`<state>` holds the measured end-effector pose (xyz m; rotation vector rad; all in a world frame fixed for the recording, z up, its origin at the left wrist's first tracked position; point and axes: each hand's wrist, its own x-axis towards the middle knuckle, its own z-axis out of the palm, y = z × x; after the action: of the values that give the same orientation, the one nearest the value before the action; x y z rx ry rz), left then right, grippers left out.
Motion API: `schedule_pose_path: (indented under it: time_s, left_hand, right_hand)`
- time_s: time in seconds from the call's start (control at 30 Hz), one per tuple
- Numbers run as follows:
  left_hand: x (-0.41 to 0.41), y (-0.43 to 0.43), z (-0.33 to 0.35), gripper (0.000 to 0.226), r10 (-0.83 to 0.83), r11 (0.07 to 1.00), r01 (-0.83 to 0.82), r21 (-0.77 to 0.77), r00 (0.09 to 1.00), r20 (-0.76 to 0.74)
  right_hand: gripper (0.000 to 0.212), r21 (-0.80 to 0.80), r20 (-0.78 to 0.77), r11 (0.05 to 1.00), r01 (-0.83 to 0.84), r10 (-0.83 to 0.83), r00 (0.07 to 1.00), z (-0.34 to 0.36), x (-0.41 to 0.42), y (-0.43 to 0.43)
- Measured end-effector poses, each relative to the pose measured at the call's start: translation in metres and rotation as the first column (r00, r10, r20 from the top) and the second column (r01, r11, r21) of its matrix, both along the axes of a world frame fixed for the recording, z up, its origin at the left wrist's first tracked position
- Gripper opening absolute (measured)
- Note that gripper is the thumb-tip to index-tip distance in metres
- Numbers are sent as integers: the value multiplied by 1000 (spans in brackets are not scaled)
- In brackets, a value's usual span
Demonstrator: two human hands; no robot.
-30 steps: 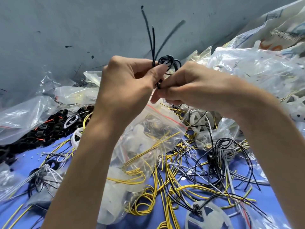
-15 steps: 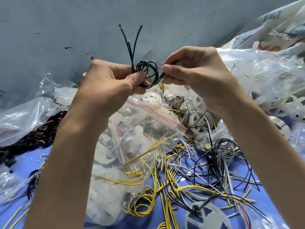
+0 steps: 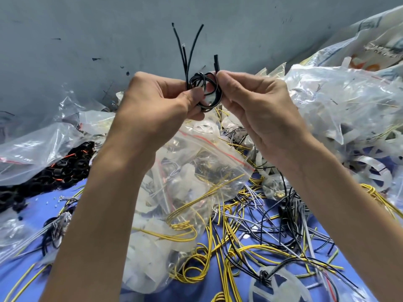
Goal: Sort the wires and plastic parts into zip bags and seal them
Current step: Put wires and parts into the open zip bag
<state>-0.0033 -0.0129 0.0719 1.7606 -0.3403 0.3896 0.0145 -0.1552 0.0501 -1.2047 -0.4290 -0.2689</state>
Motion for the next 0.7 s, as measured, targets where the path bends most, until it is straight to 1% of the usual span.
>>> schedule_pose_path:
  time_s: [0.1,0.2,0.27,0.33,0.47,0.57,0.63,0.7]
  left_hand:
    - [-1,1,1,23,24,999,-23,-30,999,24]
    - [-1,-1,0,26,57,997,-54,-55,997,52]
    - [-1,-2,-1,25,62,997,-59,-58,996,61]
    - [1,-1,-2,24,47,999,-45,-29,997,57]
    - [3,1,-5,20,27,997,-29,68,999,39]
    - [3,3,-5,19,45,990,-53,127,997,70]
    - [1,3,-5,12,77,978,-94,184,992,102]
    - [-1,2,-5,9,103,965,-130,229,987,126]
  right_hand:
    - [19,-120,94,992,48,-36,995,-1,-2,1]
    - [14,-263,202,943,206,-155,967,2,-4,-3]
    - [14,-342,220,902,262,-194,956,3,-4,-6]
    - [15,-385,226,876,292,-217,950,2,-3,-7]
    - [18,-378,267,858,347,-258,929,0,-2,-3]
    - [18,-346,270,887,306,-219,938,-1,-1,-3]
    - [20,-332,274,904,270,-181,944,-1,-2,-4]
    - [20,-325,291,912,248,-153,945,-1,-3,-4]
